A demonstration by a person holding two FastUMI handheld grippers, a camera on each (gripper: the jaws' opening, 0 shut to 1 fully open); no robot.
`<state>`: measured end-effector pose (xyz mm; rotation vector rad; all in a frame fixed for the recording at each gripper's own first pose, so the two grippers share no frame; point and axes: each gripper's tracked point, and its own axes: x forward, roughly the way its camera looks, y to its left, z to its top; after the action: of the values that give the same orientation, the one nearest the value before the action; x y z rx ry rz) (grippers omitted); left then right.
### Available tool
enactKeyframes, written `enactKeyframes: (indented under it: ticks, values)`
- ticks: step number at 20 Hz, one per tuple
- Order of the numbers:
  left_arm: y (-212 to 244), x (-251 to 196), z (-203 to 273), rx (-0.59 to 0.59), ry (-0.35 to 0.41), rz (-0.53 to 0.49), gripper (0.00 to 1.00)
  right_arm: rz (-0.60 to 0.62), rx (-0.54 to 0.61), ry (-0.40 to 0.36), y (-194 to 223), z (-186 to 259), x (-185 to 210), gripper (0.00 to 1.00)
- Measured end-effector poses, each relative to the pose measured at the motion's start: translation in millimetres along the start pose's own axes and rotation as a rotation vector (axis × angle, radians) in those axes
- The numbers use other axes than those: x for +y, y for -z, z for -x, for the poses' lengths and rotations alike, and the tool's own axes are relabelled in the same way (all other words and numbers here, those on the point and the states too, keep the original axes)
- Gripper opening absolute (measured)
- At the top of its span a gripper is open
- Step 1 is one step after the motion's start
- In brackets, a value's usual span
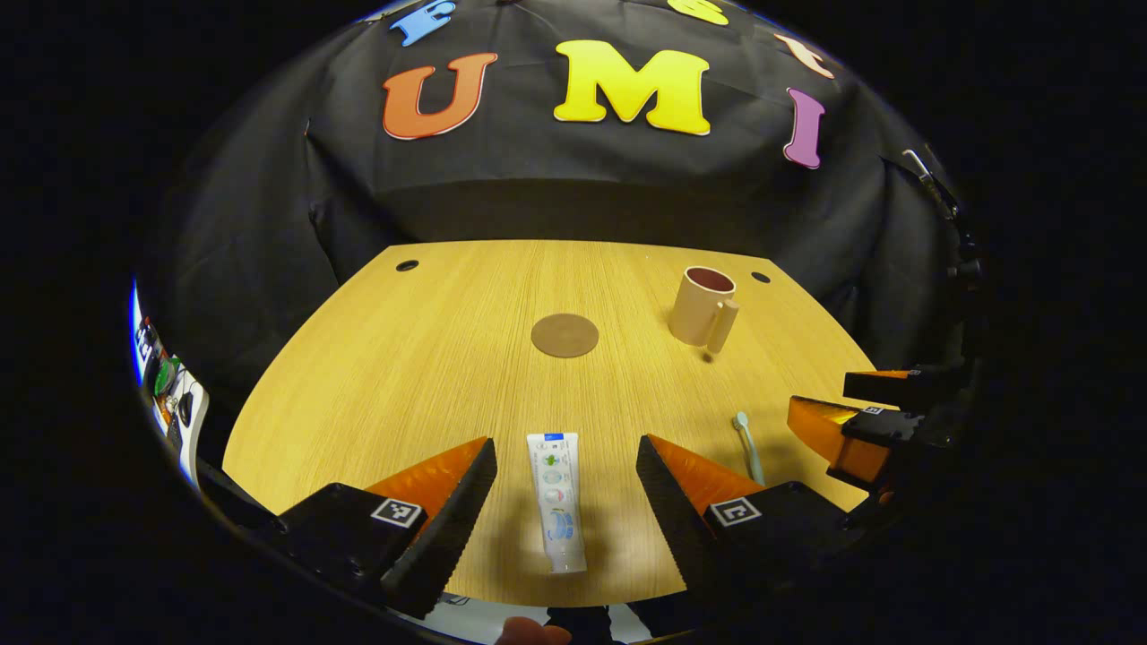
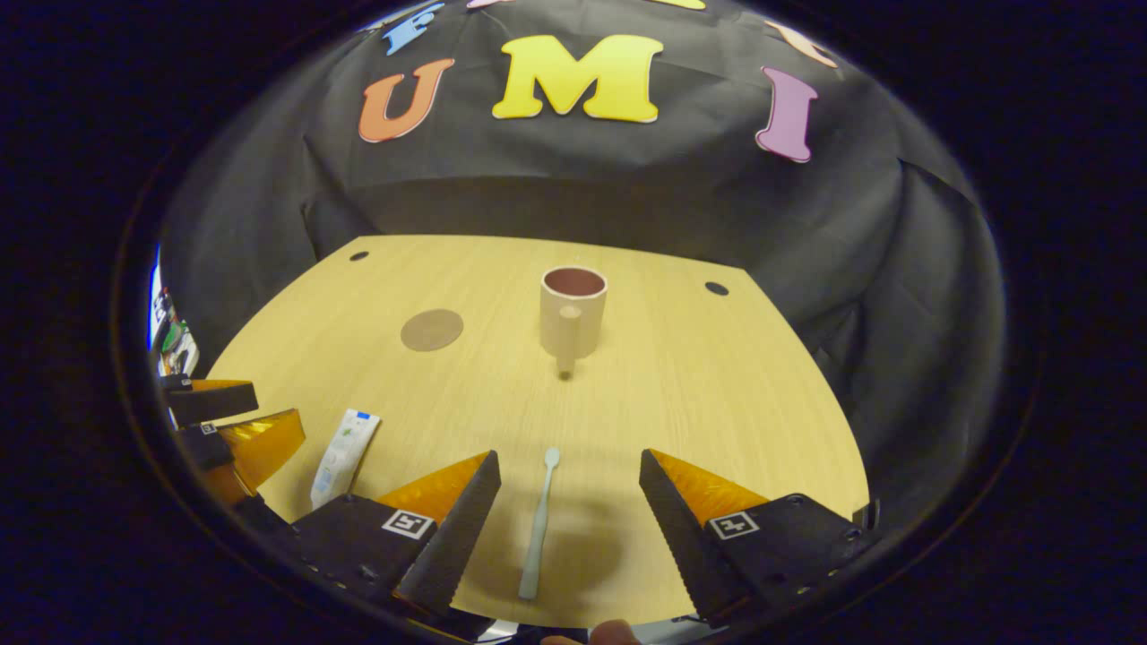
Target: Put the toothbrush and toothpaste on the desktop into the cup, then pick up the cup and place it on the coaster on the desktop.
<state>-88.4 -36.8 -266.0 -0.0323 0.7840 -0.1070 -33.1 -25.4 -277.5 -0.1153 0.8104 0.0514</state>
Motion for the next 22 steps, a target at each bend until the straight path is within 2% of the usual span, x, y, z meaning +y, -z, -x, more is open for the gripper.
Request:
enactKeyframes:
  ticks: [5,8,13,15,18,20,21,22]
  values:
    - [18,9,-13,0.061,-0.015,0.001,1.00,-0.008,0.097,0.001,24,-27,6,0.95]
    - [31,14,-22,0.107,-0.020,0.004,1.00,-0.019,0.127,0.005,30,-38,9,0.98]
    - [50,15,-34,0.182,-0.022,0.010,1.00,-0.032,0.178,0.002,41,-54,17,0.95]
    - [56,15,-38,0.202,-0.022,0.010,1.00,-0.052,0.208,-0.002,49,-59,20,0.89]
    - [62,13,-39,0.222,-0.011,0.013,1.00,-0.068,0.243,-0.008,59,-65,21,0.73]
    - [63,14,-39,0.224,-0.008,0.010,1.00,-0.080,0.252,-0.017,61,-68,23,0.70]
    - [64,14,-39,0.226,-0.009,0.009,1.00,-0.082,0.252,-0.017,60,-70,23,0.66]
    - [64,15,-40,0.227,-0.009,0.008,1.00,-0.085,0.254,-0.022,60,-72,25,0.54]
